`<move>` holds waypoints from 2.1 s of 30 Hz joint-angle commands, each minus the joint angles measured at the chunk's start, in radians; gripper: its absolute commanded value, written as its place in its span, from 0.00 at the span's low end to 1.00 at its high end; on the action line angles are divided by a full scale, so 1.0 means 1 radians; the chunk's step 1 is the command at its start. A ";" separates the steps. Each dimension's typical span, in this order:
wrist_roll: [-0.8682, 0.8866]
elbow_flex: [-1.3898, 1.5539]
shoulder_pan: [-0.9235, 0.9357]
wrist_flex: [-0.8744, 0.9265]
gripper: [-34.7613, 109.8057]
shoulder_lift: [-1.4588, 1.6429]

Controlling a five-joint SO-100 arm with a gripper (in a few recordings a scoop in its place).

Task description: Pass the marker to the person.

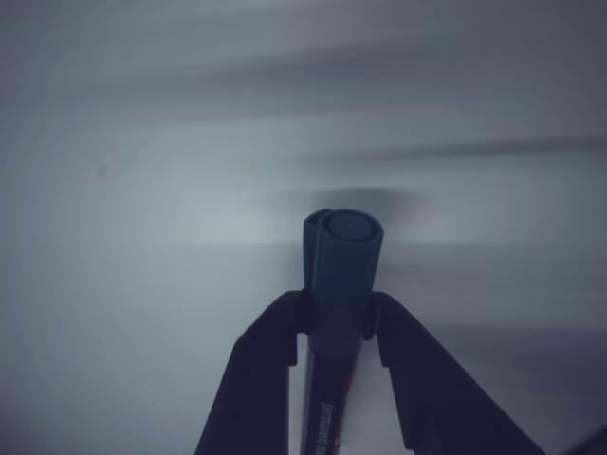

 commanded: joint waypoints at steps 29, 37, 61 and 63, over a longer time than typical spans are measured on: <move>-0.449 -0.472 -0.729 0.003 0.21 0.479; -0.557 -0.440 -0.927 0.037 0.21 0.555; -0.719 -0.153 -0.994 -0.856 0.21 0.482; -0.692 -0.130 -0.999 -0.890 0.21 0.483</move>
